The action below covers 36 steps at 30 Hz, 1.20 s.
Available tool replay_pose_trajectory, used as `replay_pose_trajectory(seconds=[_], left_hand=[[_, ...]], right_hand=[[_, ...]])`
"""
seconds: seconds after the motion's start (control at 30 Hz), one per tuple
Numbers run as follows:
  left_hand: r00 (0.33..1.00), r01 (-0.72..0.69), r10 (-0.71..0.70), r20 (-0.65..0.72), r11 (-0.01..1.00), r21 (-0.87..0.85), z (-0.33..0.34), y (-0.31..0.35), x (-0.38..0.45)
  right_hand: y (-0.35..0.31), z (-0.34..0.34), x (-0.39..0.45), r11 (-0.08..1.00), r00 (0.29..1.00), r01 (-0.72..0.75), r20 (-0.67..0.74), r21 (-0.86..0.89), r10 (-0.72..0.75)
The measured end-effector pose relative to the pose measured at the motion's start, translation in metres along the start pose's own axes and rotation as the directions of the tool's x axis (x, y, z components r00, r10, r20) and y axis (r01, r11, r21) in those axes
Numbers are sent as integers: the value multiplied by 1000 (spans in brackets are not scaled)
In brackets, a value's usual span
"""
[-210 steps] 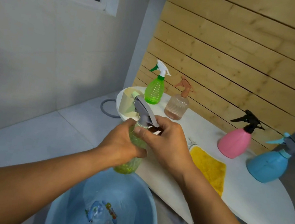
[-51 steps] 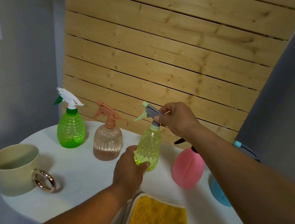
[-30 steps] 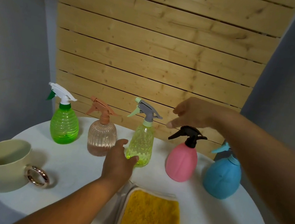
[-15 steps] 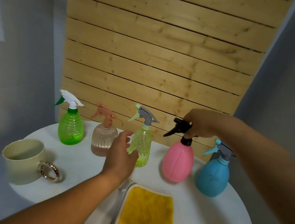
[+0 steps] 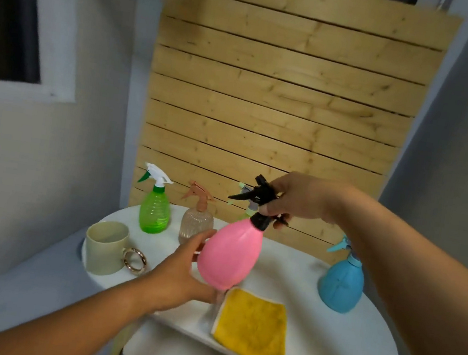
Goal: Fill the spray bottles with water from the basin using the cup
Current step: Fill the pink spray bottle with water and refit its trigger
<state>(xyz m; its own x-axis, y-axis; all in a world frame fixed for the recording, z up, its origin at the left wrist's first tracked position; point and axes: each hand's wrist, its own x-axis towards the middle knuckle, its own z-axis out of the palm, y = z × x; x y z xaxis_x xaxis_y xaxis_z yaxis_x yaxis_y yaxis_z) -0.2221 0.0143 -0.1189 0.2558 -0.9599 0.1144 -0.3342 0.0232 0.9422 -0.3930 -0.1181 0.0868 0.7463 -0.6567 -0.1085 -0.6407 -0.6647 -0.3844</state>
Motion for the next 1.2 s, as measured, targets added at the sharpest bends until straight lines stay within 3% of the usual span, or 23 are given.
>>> replay_pose_trajectory(seconds=[0.17, 0.3, 0.47, 0.7, 0.83, 1.0, 1.2], left_hand=[[992, 21, -34, -120, 994, -105, -21, -5, -51], [978, 63, -111, -178, 966, -253, -42, -19, -89], [961, 100, -212, -177, 863, -495, -59, -37, -123], [930, 256, -346, -123, 851, -458, -62, -46, -156], [888, 395, -455, -63, 827, -402, -66, -50, -168], [912, 378, -406, 65, 767, -519, -72, -56, -171], [920, 326, -392, -25, 798, -507, -66, -57, -166]], right_hand=[[-3, 48, -1, 924, 995, -49, 102, 380, 11], [2, 93, 1, 834, 985, -140, 163, 534, 61], [5, 148, -13, 655, 976, -162, 219, 738, -5], [0, 202, -24, 579, 975, -36, 156, 814, -158], [-8, 219, -28, 595, 984, 11, 97, 804, -149], [-8, 225, -18, 564, 992, -112, 126, 818, 14], [-5, 224, -12, 530, 993, -115, 113, 840, 35]])
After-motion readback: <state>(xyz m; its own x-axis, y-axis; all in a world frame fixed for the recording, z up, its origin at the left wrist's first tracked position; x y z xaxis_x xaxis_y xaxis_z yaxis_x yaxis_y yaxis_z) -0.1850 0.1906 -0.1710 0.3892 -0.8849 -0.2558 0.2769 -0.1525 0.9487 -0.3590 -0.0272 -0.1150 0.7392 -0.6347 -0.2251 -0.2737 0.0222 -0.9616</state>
